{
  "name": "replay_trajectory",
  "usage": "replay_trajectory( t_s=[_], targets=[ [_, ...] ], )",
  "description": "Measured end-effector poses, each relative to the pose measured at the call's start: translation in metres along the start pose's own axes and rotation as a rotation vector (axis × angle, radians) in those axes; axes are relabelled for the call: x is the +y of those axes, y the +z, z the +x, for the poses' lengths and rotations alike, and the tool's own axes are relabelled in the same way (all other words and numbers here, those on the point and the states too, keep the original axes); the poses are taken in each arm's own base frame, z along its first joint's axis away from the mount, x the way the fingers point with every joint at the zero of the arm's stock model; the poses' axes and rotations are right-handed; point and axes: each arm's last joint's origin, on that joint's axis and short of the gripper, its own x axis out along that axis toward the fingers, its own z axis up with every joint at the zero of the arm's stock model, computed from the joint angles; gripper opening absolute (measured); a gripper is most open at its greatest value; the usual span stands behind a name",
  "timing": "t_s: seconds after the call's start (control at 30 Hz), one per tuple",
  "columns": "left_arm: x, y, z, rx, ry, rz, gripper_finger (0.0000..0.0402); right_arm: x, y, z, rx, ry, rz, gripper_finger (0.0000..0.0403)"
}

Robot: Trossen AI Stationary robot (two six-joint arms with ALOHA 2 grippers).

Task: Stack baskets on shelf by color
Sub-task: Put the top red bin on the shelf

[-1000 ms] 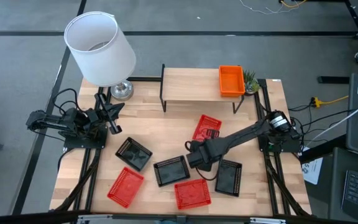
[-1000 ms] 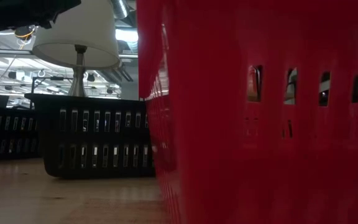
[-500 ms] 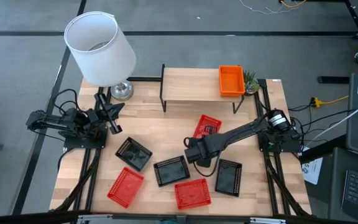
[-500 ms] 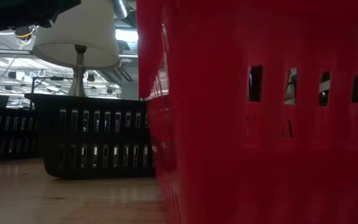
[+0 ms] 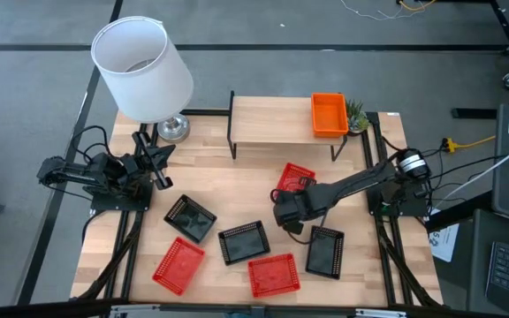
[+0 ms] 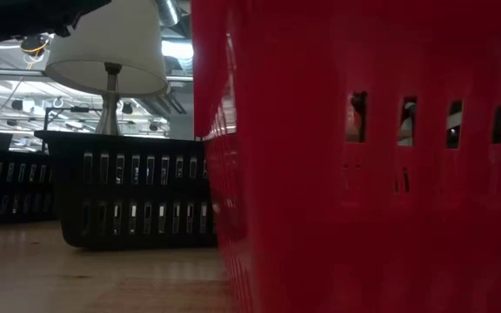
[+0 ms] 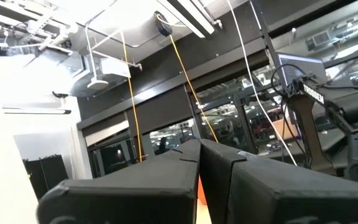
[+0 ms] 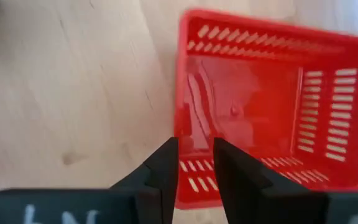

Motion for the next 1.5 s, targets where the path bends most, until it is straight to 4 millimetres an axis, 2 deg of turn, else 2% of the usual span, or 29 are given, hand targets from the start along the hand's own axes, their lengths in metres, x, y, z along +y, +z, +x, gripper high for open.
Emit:
replay_trajectory(
  t_s=[0.3, 0.6, 0.93, 1.17, 1.5],
  targets=[
    [0.001, 0.002, 0.000, -0.014, 0.010, -0.009, 0.0000, -0.004, -0.011, 0.018, -0.006, 0.109, -0.053, 0.0101],
    [0.001, 0.001, 0.000, -0.013, 0.010, -0.008, 0.0000, -0.008, 0.005, 0.006, -0.067, 0.103, -0.108, 0.0101],
    [0.001, 0.001, 0.000, -0.013, 0.010, -0.007, 0.0000, -0.009, 0.006, 0.007, -0.082, 0.070, -0.154, 0.0101],
    [0.001, 0.001, 0.000, -0.012, 0.010, -0.007, 0.0000, -0.013, 0.002, 0.021, -0.093, 0.067, -0.138, 0.0101],
    [0.001, 0.001, 0.000, -0.012, 0.010, 0.044, 0.0000, -0.032, 0.003, 0.042, -0.064, 0.094, -0.147, 0.0099]
  ],
)
